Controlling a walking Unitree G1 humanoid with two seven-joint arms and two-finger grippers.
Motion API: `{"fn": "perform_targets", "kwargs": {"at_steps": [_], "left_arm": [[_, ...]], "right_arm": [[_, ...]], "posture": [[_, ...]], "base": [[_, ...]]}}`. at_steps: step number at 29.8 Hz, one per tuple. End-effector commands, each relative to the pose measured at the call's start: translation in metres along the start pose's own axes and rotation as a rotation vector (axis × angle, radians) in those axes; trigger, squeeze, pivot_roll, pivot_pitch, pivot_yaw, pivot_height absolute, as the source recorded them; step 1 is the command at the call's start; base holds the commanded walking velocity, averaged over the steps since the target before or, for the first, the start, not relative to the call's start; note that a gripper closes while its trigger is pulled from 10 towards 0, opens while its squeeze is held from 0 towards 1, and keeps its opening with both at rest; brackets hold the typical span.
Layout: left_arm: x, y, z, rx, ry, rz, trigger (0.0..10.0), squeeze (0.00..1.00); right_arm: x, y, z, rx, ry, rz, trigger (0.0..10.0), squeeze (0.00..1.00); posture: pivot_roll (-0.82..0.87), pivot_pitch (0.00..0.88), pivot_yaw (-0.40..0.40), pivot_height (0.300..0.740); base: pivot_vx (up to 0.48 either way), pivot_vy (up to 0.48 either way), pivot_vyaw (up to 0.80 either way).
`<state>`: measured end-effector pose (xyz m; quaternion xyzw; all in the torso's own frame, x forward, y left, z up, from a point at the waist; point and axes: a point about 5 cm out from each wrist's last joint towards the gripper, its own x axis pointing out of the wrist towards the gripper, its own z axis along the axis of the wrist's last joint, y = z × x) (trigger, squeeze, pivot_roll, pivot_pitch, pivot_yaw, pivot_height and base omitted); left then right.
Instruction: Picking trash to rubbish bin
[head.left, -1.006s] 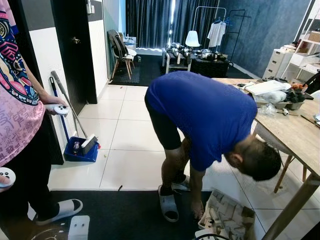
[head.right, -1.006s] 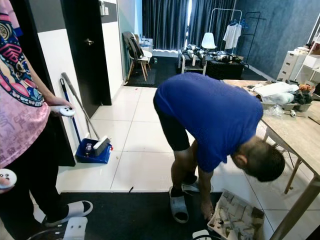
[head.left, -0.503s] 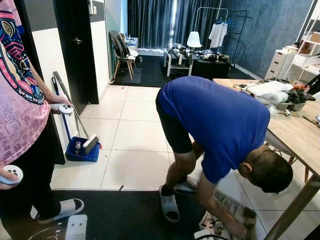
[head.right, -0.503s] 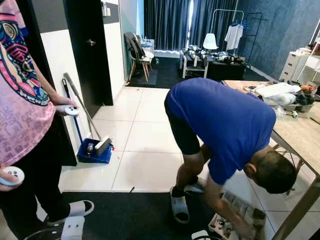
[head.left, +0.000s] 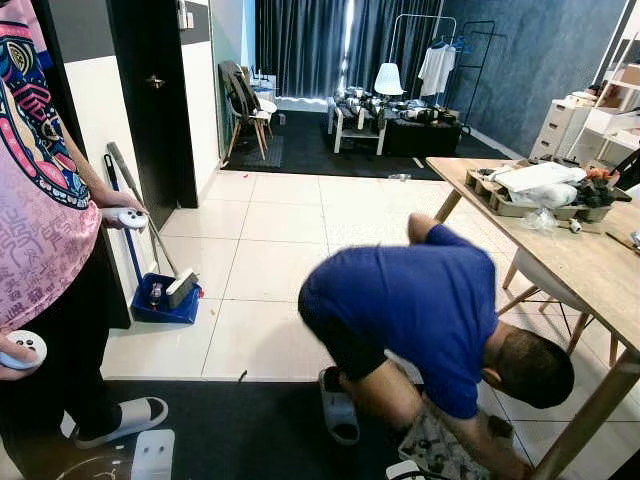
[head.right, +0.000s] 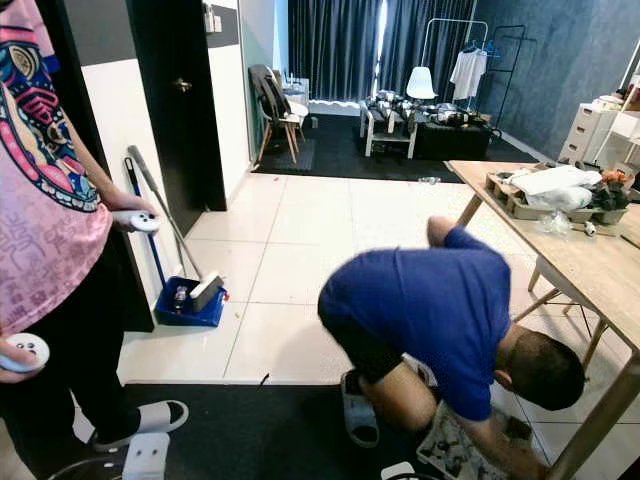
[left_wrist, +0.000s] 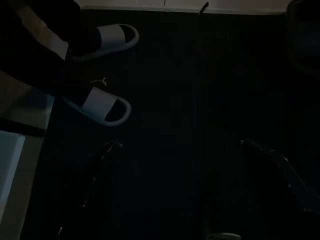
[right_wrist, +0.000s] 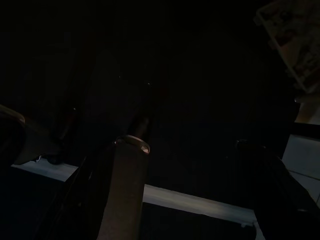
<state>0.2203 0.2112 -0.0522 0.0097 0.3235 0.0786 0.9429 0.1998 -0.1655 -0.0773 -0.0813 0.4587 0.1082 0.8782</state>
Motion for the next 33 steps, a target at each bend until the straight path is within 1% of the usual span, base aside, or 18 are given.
{"fn": "perform_targets", "kwargs": {"at_steps": [1,23,33], "left_arm": [[-0.0019,0.0033,-0.0046,0.017,0.009,0.004,10.0,0.00],[-0.0013,0.0033,-0.0032,0.003,0.006,0.012,10.0,0.00],[-0.0004,0.0043,-0.0006,0.007,0.001,0.013,10.0,0.00]], "right_arm": [[-0.0010,-0.0015,-0.0052,0.004,0.011,-0.002,10.0,0.00],[-0.0010,-0.0040,-0.0034,0.005,0.012,-0.010,10.0,0.00],[-0.0006,-0.0006,-0.0050,0.017,0.018,-0.009,10.0,0.00]], "posture": [[0.06,0.000,-0.043,0.740],[0.07,0.000,-0.038,0.740],[0.07,0.000,-0.031,0.740]], "base": [[0.000,0.000,0.00],[0.000,0.000,0.00],[0.000,0.000,0.00]]}}
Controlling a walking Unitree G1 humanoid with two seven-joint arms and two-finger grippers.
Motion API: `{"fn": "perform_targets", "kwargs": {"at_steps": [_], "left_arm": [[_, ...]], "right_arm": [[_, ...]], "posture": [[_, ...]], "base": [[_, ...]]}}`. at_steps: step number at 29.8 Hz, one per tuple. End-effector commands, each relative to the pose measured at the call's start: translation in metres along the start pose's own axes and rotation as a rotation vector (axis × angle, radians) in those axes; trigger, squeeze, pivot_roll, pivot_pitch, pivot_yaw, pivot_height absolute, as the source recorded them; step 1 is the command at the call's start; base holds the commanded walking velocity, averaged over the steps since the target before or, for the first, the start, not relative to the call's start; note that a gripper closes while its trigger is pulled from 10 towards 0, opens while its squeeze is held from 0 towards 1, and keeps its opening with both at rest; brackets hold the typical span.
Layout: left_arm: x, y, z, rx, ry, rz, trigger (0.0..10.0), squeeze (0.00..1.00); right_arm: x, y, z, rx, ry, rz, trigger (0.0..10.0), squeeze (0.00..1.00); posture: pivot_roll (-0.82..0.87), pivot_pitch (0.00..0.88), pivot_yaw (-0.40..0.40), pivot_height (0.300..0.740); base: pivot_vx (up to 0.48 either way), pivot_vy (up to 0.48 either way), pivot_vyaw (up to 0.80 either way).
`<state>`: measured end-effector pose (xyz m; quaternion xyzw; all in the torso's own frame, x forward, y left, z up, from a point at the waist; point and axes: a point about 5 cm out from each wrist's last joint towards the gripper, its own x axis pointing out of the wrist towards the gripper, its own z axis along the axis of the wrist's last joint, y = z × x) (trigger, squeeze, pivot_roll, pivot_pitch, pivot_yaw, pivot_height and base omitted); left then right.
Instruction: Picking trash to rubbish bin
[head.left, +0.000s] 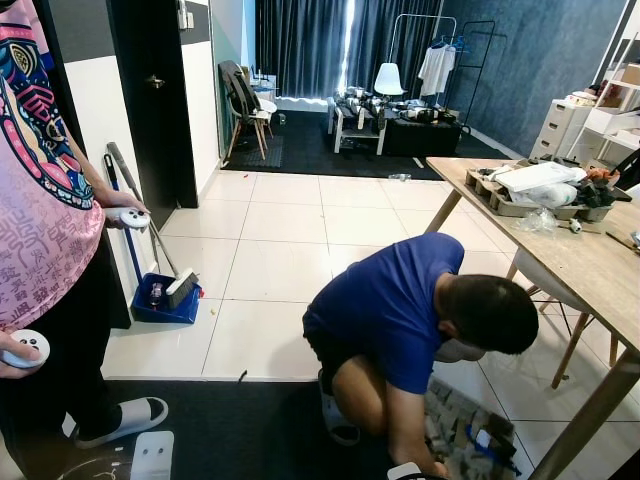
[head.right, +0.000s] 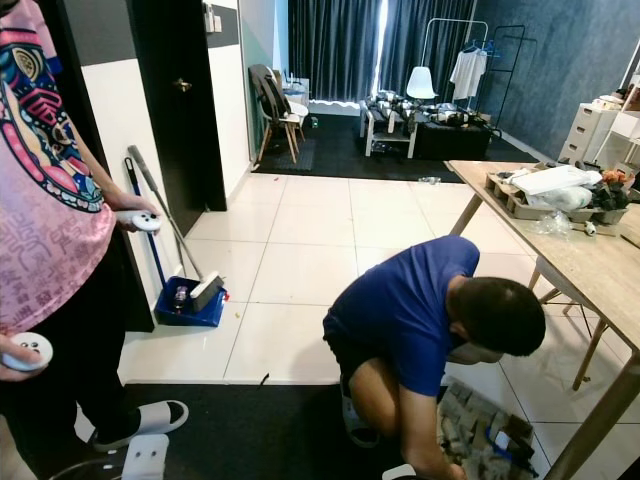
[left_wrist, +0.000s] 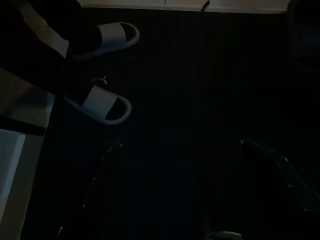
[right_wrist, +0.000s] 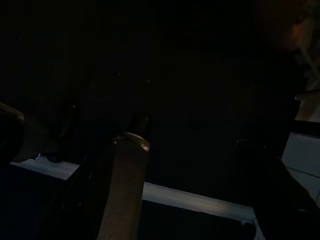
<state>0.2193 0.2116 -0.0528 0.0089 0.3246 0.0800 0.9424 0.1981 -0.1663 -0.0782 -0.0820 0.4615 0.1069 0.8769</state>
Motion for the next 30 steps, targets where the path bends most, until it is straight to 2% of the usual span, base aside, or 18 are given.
{"fn": "perform_targets", "kwargs": {"at_steps": [1,30], "left_arm": [[0.000,0.004,0.000,0.009,-0.002,0.011,10.0,0.00],[0.000,0.002,0.000,0.021,0.004,0.002,10.0,0.00]], "right_arm": [[0.000,0.000,-0.003,0.017,0.012,-0.006,10.0,0.00],[-0.002,-0.001,-0.017,0.023,0.050,-0.022,10.0,0.00]], "posture": [[0.07,0.000,-0.031,0.740],[0.07,0.001,-0.024,0.740]], "base": [[0.000,0.000,0.00],[0.000,0.000,0.00]]}}
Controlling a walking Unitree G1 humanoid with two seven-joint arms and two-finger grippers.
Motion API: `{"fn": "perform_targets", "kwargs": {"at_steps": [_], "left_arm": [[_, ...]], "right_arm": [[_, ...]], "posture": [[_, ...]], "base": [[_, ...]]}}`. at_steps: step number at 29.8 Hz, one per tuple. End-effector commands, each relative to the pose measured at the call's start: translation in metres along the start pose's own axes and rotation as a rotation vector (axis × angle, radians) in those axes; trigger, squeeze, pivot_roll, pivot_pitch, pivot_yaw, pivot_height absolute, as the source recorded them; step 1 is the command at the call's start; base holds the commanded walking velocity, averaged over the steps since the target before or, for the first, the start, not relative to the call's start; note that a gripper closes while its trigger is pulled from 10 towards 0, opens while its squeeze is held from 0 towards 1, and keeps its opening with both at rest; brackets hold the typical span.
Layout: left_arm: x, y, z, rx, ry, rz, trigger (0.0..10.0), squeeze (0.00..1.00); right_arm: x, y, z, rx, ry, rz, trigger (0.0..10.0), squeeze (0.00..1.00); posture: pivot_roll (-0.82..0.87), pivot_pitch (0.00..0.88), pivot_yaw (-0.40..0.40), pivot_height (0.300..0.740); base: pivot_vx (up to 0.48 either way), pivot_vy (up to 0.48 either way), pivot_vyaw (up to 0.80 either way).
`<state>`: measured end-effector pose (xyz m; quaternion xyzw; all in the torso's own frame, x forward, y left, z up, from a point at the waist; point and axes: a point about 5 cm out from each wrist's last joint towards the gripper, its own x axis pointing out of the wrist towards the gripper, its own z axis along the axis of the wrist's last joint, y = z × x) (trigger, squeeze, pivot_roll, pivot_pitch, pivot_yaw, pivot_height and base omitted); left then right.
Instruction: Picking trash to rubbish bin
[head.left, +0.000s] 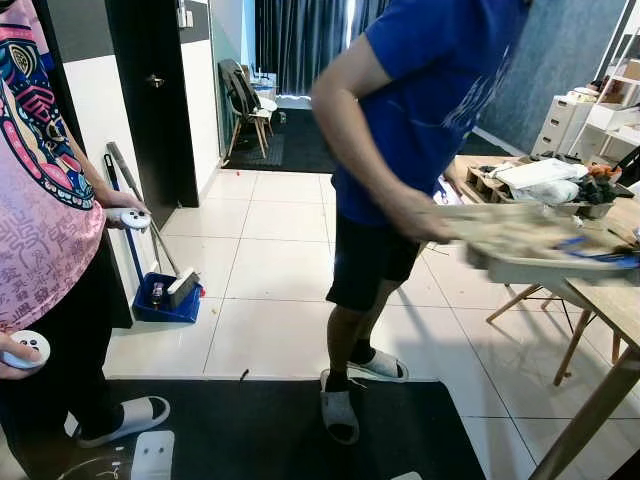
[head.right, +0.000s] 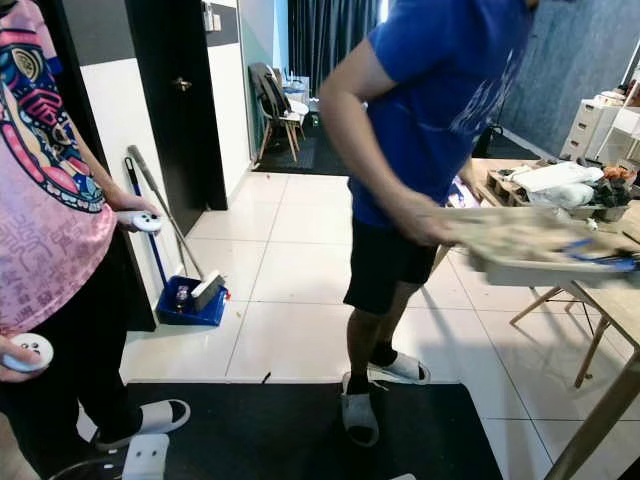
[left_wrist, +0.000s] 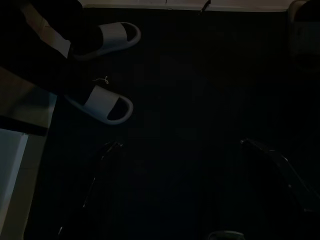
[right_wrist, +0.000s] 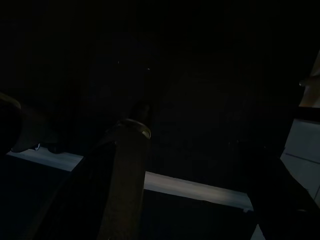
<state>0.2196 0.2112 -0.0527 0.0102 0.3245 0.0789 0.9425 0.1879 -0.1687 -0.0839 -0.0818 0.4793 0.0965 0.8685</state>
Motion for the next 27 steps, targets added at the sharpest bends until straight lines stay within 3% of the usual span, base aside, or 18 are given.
{"fn": "perform_targets", "kwargs": {"at_steps": [1,27], "left_arm": [[-0.0002,0.0019,-0.0007,0.018,0.004,0.003,10.0,0.00],[0.0005,0.0025,0.0007,0.015,0.005,0.002,10.0,0.00]], "right_arm": [[-0.0010,-0.0021,-0.0055,0.011,0.011,-0.009,10.0,0.00],[-0.0010,-0.0016,-0.0065,0.008,0.011,-0.010,10.0,0.00]], "posture": [[0.07,0.001,-0.024,0.740],[0.06,0.000,-0.024,0.740]], "base": [[0.000,0.000,0.00],[0.000,0.000,0.00]]}}
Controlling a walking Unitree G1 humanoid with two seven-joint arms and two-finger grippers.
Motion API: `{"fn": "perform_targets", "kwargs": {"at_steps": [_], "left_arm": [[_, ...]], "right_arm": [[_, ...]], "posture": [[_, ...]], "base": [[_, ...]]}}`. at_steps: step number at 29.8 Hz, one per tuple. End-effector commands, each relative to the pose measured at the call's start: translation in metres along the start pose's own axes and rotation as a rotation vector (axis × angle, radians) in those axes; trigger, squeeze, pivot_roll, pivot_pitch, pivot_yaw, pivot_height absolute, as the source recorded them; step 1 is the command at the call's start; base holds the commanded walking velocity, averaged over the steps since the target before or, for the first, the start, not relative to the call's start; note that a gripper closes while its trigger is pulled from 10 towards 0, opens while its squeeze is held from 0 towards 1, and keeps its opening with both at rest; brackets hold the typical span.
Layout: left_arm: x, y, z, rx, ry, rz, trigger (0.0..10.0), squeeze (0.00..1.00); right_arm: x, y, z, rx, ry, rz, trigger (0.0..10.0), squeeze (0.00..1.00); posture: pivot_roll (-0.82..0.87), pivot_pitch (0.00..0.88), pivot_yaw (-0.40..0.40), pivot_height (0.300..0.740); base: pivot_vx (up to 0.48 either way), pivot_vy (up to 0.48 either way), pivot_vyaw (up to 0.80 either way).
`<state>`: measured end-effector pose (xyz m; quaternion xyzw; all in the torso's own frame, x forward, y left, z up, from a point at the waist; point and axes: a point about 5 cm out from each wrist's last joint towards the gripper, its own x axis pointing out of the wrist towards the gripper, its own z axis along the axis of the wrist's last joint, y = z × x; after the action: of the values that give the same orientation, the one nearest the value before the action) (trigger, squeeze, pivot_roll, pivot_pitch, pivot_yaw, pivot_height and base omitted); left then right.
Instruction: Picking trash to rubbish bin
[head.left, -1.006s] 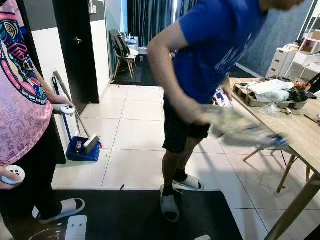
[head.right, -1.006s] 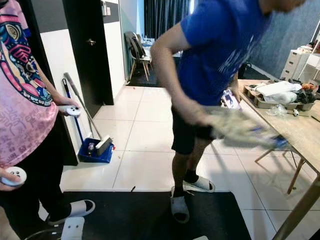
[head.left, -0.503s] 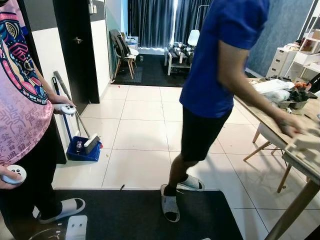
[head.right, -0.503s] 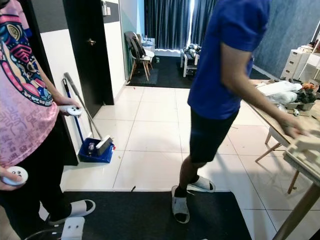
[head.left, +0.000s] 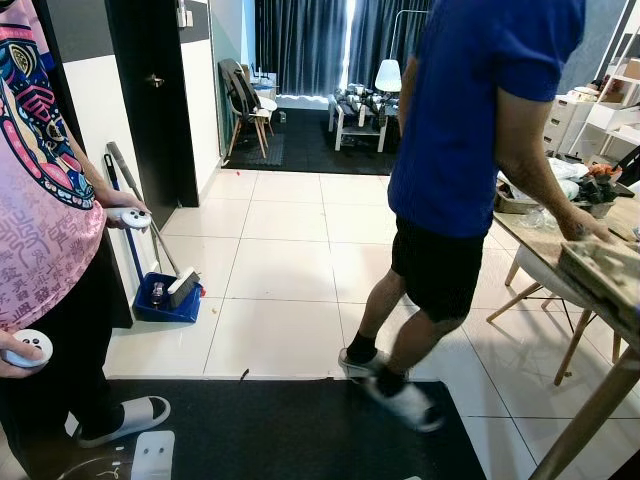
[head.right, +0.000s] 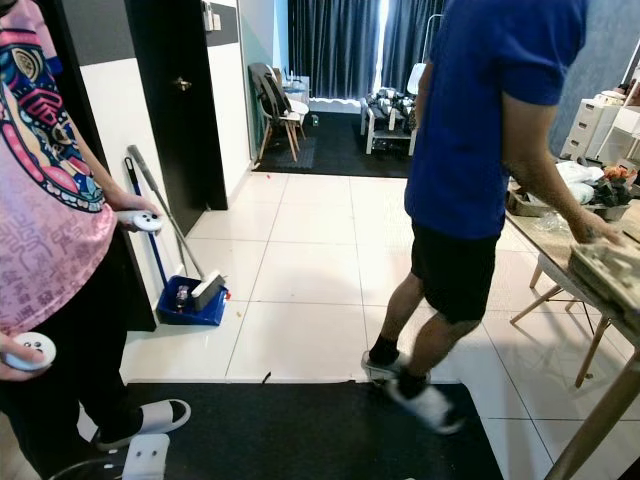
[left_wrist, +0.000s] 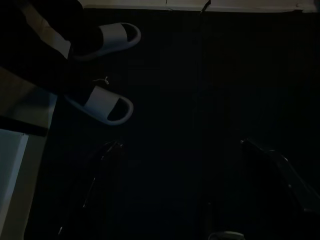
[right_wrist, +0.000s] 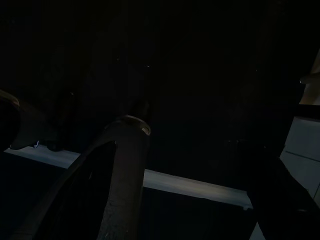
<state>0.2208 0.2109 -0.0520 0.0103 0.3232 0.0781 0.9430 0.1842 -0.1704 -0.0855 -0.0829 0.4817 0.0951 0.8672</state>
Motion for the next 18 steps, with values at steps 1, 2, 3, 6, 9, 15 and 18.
{"fn": "perform_targets", "kwargs": {"at_steps": [1,2,3,6,9,15,18], "left_arm": [[0.0001,0.0030,-0.0005,0.014,0.008,0.004,10.0,0.00],[0.0002,0.0031,-0.0003,0.015,0.009,0.004,10.0,0.00],[0.0002,0.0031,-0.0003,0.015,0.009,0.004,10.0,0.00],[-0.0002,0.0034,-0.0012,0.016,0.010,0.005,10.0,0.00],[-0.0003,0.0038,-0.0015,0.017,0.011,0.007,10.0,0.00],[0.0001,0.0039,-0.0008,0.018,0.011,0.006,10.0,0.00],[0.0002,0.0039,-0.0005,0.019,0.010,0.005,10.0,0.00]], "right_arm": [[-0.0003,-0.0009,-0.0019,0.008,0.005,-0.008,10.0,0.00],[-0.0002,-0.0008,-0.0017,0.008,0.005,-0.007,10.0,0.00],[-0.0002,-0.0007,-0.0015,0.007,0.005,-0.007,10.0,0.00],[-0.0001,-0.0008,-0.0009,0.004,0.004,-0.006,10.0,0.00],[-0.0001,-0.0010,-0.0002,0.002,0.003,-0.005,10.0,0.00],[0.0001,-0.0012,0.0014,0.000,-0.001,-0.005,10.0,0.00],[0.0002,-0.0010,0.0017,0.001,-0.002,-0.004,10.0,0.00]], "posture": [[0.07,0.000,-0.025,0.740],[0.07,0.000,-0.025,0.740],[0.07,0.000,-0.025,0.740],[0.07,0.000,-0.026,0.740],[0.07,0.000,-0.026,0.740],[0.07,0.000,-0.024,0.740],[0.07,0.000,-0.022,0.740]], "base": [[0.000,0.000,0.00],[0.000,0.000,0.00],[0.000,0.000,0.00],[0.000,0.000,0.00],[0.000,0.000,0.00],[0.000,0.000,0.00],[0.000,0.000,0.00]]}}
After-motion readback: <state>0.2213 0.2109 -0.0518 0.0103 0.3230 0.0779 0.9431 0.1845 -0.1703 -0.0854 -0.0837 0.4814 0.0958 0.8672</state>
